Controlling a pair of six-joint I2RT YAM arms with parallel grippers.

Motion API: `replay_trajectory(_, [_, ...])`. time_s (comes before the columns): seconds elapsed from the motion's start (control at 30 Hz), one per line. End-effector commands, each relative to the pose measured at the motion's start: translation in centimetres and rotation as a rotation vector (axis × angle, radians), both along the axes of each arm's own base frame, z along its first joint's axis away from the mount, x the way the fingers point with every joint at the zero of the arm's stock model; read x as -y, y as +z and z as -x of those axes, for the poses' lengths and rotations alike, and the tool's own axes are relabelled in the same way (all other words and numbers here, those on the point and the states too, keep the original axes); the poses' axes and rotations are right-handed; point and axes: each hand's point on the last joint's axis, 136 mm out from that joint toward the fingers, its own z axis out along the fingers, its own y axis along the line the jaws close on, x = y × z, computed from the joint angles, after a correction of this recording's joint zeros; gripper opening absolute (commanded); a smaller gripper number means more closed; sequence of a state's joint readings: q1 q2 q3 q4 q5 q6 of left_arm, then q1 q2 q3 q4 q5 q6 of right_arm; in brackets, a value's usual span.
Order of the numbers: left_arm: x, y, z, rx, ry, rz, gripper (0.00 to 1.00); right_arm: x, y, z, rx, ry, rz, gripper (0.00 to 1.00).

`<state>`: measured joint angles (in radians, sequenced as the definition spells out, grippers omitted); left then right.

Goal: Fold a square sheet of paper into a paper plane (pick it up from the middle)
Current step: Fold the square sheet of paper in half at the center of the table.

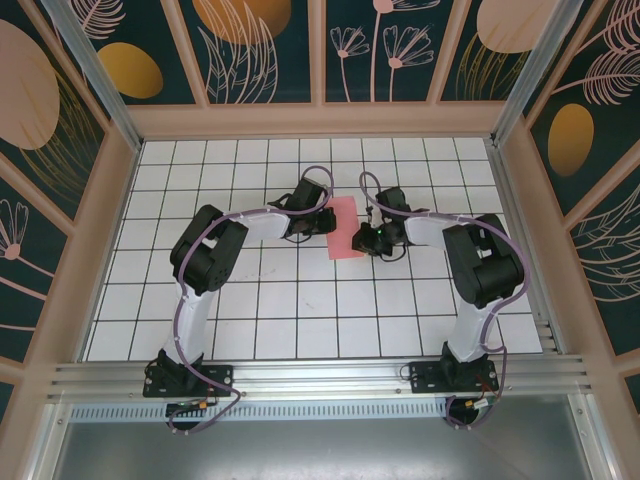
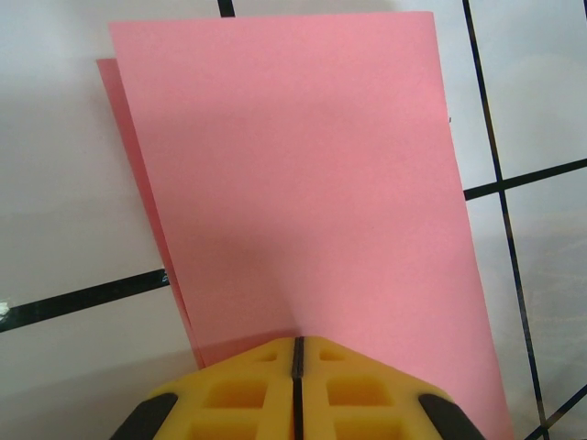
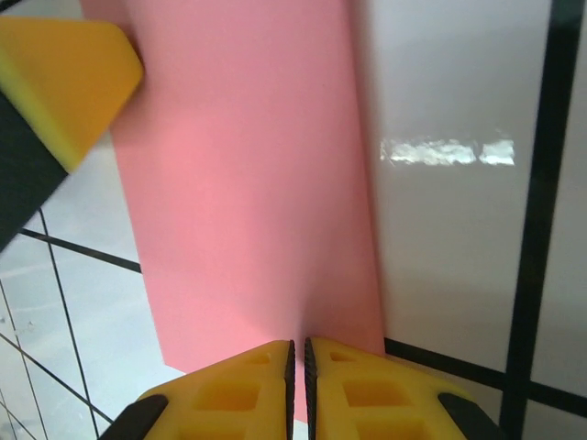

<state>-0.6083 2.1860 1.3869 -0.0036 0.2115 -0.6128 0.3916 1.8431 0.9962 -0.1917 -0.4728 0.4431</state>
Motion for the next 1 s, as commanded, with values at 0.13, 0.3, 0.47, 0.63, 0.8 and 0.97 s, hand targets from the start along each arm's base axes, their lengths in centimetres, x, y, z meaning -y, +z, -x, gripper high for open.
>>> replay_trajectory(0.13, [-8.2,-11.3,7.3,-0.312,0.043,-0.367,0.09,-0.4,3.2,-0.6,0.076,0.036,-0.036,0.16])
replay_trajectory(0.3, [-8.1,-11.3,7.2,-0.311,0.043,-0.362,0.09,-0.1,3.5,-2.0,0.112,0.007,-0.04,0.16])
replay_trajectory(0.47, [-8.1,-11.2,7.2,-0.31,0.04,-0.363,0.09,-0.5,1.8,-4.0,0.1,-0.007,-0.031,0.16])
replay_trajectory(0.63, [-8.1,-11.1,7.2,-0.309,0.043,-0.363,0.08,0.2,-0.6,-2.4,0.042,-0.01,0.002,0.15])
replay_trajectory(0.8, [-8.0,-11.0,7.0,-0.305,0.043,-0.357,0.09,1.1,-2.3,0.1,-0.015,-0.011,0.011,0.15])
replay_trajectory(0.97, [-8.0,-11.0,7.0,-0.304,0.045,-0.358,0.09,0.5,0.1,0.9,0.02,0.004,-0.031,0.15])
